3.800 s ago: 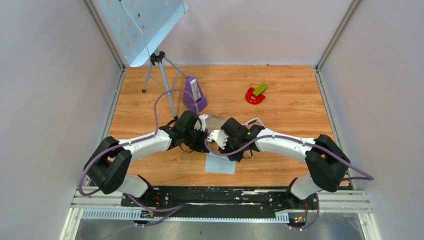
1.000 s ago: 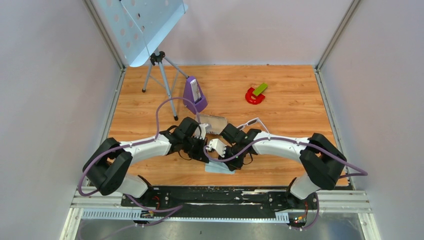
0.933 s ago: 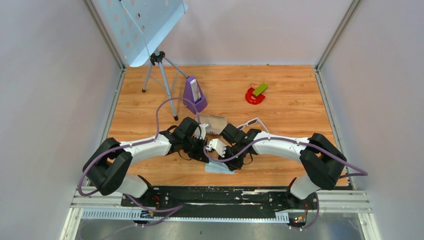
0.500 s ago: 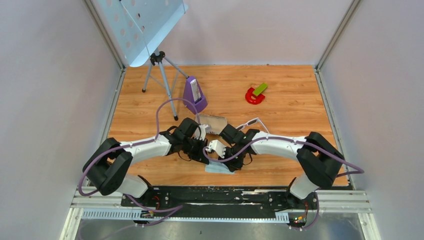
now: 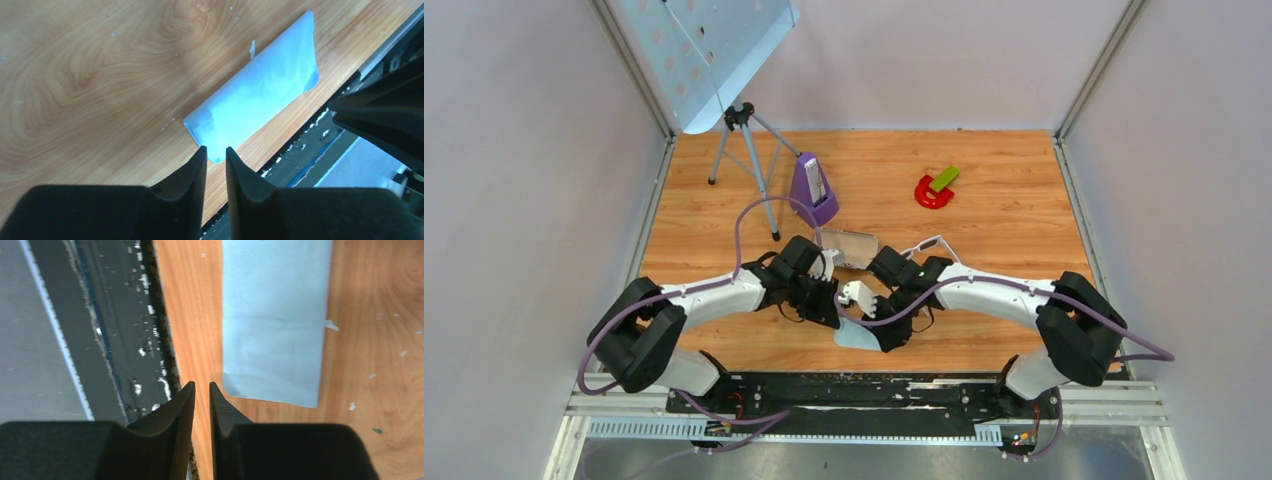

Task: Organize the sunglasses
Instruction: Fold the glasses cleaning cloth at the center of the board, then pick up the glasses cleaning cloth from the center of the board.

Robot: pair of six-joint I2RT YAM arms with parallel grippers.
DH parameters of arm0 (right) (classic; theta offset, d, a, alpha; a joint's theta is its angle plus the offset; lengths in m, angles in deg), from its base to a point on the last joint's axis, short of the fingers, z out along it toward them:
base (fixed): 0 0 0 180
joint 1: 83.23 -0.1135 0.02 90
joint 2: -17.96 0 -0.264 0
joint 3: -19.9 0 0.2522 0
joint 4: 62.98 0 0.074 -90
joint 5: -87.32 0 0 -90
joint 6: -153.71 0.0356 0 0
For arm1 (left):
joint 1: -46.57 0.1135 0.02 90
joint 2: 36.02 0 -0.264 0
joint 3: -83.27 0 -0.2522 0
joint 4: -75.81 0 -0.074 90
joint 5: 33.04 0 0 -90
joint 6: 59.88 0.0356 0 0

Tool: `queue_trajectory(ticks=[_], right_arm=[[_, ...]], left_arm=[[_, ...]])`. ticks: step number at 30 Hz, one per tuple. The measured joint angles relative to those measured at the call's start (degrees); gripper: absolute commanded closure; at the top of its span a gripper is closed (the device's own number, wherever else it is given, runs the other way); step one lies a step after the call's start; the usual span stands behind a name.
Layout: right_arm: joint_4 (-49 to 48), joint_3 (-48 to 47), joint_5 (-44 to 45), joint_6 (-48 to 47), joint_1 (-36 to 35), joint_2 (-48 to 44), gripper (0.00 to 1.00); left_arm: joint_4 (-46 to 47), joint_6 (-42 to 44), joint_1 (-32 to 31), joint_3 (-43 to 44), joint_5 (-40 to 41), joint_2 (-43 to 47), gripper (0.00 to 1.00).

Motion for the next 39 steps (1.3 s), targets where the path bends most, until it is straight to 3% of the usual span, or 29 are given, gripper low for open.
queue_trajectory(ticks=[10, 14, 19, 27, 33, 39], right_arm=[[6.88, -2.95, -6.38, -4.57, 2.4, -4.35, 0.79], [7.98, -3.08, -6.29, -6.36, 9.53, -6.54, 0.78], [6.82, -3.04, -1.05, -7.1, 15.21, -6.29, 0.78], [4.59, -1.4, -5.95, -10.01, 25.77, -8.92, 0.77], [4.52, -1.09, -7.45, -10.56, 26.34, -11.3, 0.77], [4.68, 0.46, -7.91, -11.13, 26.34, -12.17, 0.77]], left_arm=[[-3.43, 1.97, 0.11, 4.35, 7.45, 2.97, 0.48], [-3.48, 3.54, 0.28, 5.53, 9.9, 2.89, 0.28], [-6.99, 8.48, 0.26, 10.19, 13.44, 0.68, 0.33], [-14.14, 20.59, -0.22, 15.76, 13.31, -0.66, 0.41], [-18.16, 26.91, -4.94, 19.15, 12.04, -8.76, 0.49], [-19.87, 29.27, -5.46, 19.5, 11.69, -12.72, 0.56]])
